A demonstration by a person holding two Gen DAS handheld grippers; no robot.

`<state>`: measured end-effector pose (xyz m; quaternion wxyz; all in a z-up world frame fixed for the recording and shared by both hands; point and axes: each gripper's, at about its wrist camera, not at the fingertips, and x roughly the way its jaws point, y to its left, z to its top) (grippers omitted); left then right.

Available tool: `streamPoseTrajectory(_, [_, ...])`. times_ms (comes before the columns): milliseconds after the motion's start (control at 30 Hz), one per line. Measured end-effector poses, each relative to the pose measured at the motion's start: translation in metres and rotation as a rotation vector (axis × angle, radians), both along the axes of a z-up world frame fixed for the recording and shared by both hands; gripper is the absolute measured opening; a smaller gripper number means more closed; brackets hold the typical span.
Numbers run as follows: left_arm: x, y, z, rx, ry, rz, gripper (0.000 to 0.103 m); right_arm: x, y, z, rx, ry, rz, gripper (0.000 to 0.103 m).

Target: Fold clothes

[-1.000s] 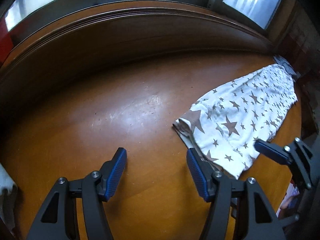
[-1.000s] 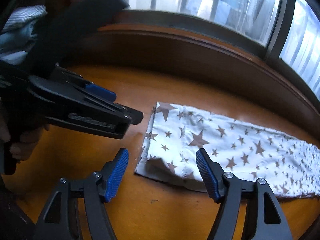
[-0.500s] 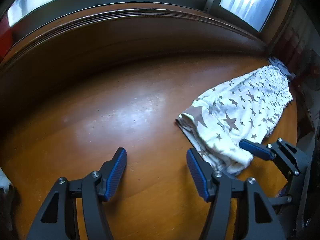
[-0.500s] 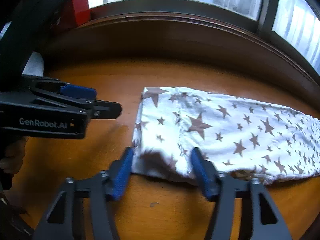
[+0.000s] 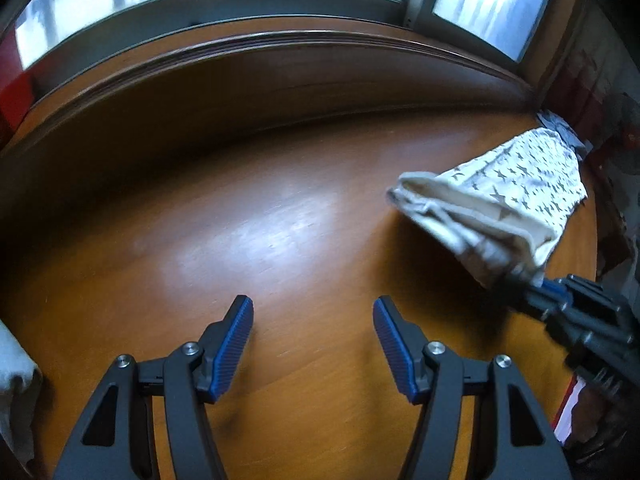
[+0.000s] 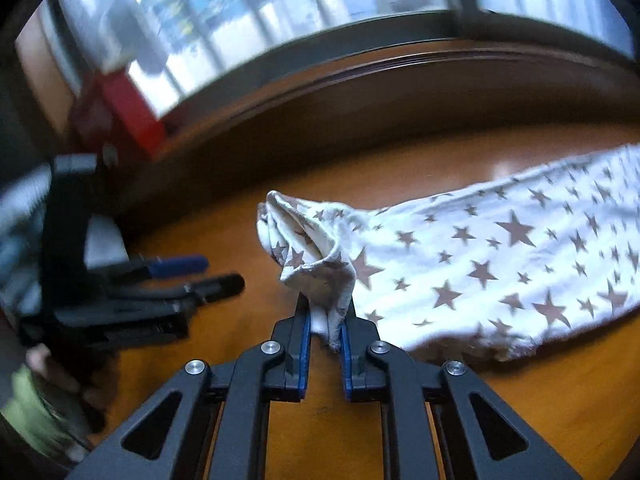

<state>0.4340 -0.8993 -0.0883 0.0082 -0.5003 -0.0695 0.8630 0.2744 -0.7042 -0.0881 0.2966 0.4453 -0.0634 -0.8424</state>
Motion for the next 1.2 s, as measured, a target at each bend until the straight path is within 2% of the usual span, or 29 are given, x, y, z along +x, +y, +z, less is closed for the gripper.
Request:
streamPoseTrajectory(167, [-0.015, 0.017, 0.012, -0.024, 0.038, -0.069, 0.06, -0.02, 0.041, 0.004, -0.073, 0.013, -0.131, 0.013])
streamPoseTrajectory(367, [-0.039, 0.034, 0.024, -0.063, 0.094, -0.191, 0.06, -0.04, 0.063, -0.011, -0.014, 0.01, -0.235, 0.014])
streamPoseTrajectory(467, [-0.055, 0.049, 0.022, -0.081, 0.106, -0.257, 0.06, -0.054, 0.068, -0.027, 0.056, -0.022, -0.256, 0.023])
streamPoseTrajectory(533, [-0.053, 0.068, 0.025, -0.096, 0.113, -0.299, 0.06, -0.063, 0.074, -0.037, 0.104, -0.05, -0.279, 0.036])
streamPoseTrajectory(667, [-0.079, 0.105, 0.022, -0.14, 0.124, -0.367, 0.06, -0.065, 0.082, -0.033, 0.113, -0.047, -0.322, 0.043])
streamPoseTrajectory(767, [-0.094, 0.119, 0.011, -0.173, 0.093, -0.4, 0.06, -0.057, 0.086, -0.02, 0.175, 0.04, -0.386, 0.043])
streamPoseTrajectory(833, [-0.095, 0.12, 0.002, -0.206, 0.07, -0.42, 0.06, -0.043, 0.073, -0.012, 0.202, 0.114, -0.381, 0.043])
streamPoseTrajectory(933, [-0.091, 0.121, -0.001, -0.237, 0.085, -0.426, 0.066, -0.042, 0.063, -0.012, 0.242, 0.178, -0.296, 0.042])
streamPoseTrajectory(1033, [-0.085, 0.118, 0.0, -0.241, 0.087, -0.421, 0.067, -0.034, 0.048, -0.029, 0.243, 0.143, -0.233, 0.034])
streamPoseTrajectory(1200, [-0.073, 0.113, 0.001, -0.214, 0.069, -0.417, 0.067, -0.036, 0.069, -0.045, 0.229, 0.041, -0.265, 0.034])
